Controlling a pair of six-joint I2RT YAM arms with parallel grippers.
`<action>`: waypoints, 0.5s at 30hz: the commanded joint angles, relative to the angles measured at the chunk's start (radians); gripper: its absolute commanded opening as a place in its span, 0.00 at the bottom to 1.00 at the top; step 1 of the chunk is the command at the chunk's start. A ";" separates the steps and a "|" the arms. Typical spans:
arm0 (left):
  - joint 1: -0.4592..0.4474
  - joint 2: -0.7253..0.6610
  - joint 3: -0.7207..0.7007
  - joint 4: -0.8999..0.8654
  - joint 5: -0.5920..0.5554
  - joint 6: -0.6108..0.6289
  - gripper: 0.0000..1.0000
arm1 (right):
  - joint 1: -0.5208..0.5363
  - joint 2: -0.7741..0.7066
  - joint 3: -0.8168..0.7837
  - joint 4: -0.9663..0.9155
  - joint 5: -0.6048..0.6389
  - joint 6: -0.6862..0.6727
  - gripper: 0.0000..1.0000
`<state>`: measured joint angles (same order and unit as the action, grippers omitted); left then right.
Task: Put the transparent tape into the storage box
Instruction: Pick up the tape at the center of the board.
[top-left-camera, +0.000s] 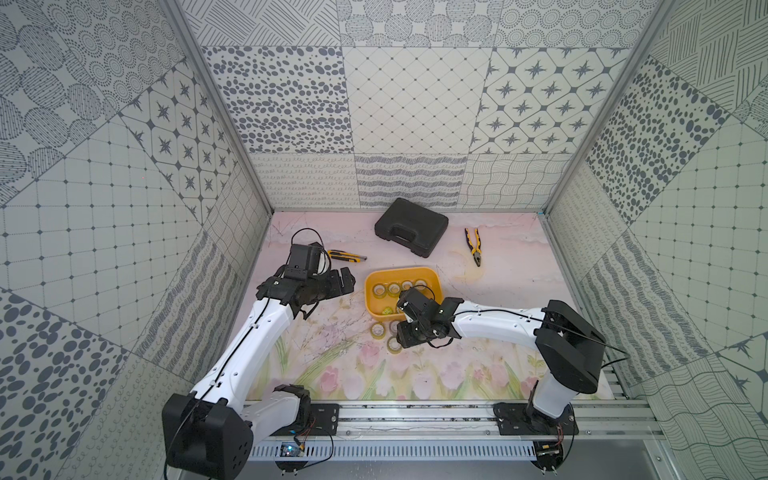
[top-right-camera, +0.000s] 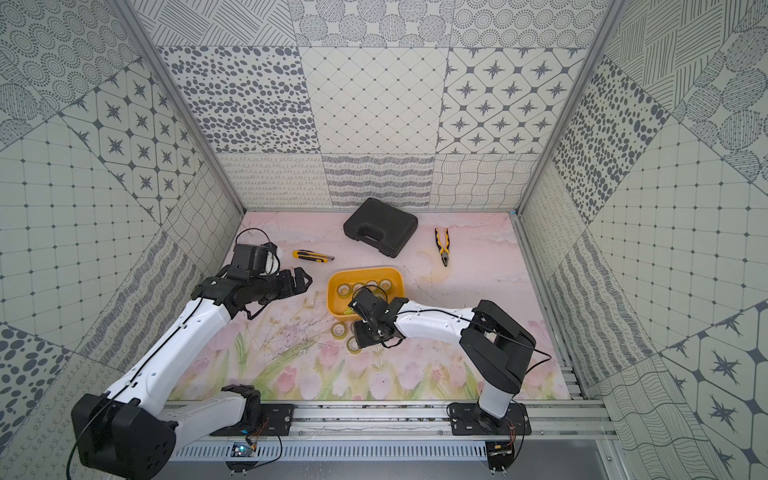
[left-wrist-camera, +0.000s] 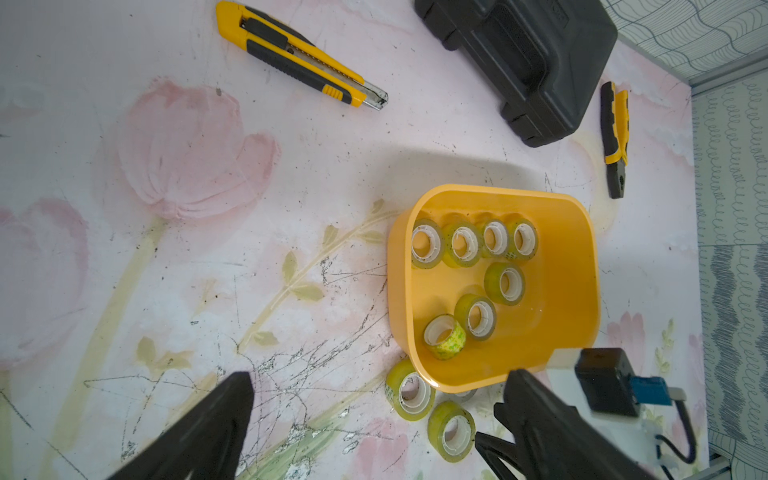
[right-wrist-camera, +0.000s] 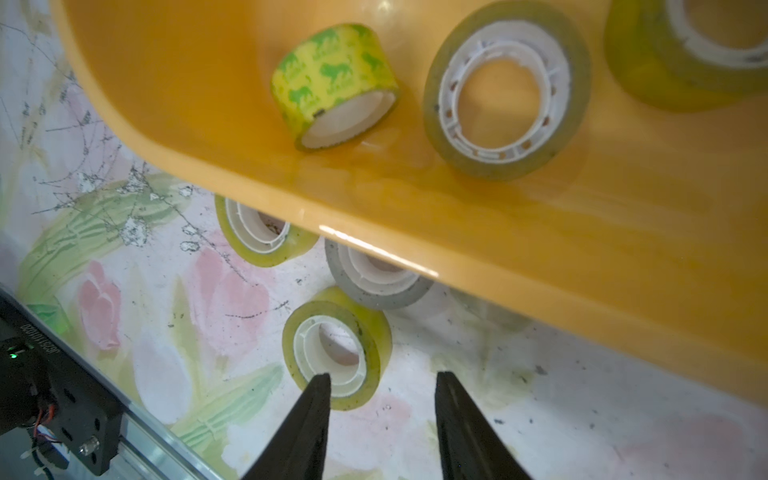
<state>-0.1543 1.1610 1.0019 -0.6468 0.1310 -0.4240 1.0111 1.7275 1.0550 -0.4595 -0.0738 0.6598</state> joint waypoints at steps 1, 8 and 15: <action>0.001 0.004 0.004 -0.013 0.006 0.007 0.99 | 0.013 0.029 0.038 0.020 0.020 0.004 0.46; 0.001 0.002 0.004 -0.013 0.007 0.007 0.99 | 0.023 0.083 0.065 0.008 0.034 0.003 0.46; -0.001 0.003 0.004 -0.013 0.006 0.007 0.99 | 0.043 0.126 0.084 -0.038 0.082 -0.005 0.43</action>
<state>-0.1543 1.1610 1.0019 -0.6468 0.1310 -0.4240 1.0412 1.8324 1.1202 -0.4763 -0.0315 0.6582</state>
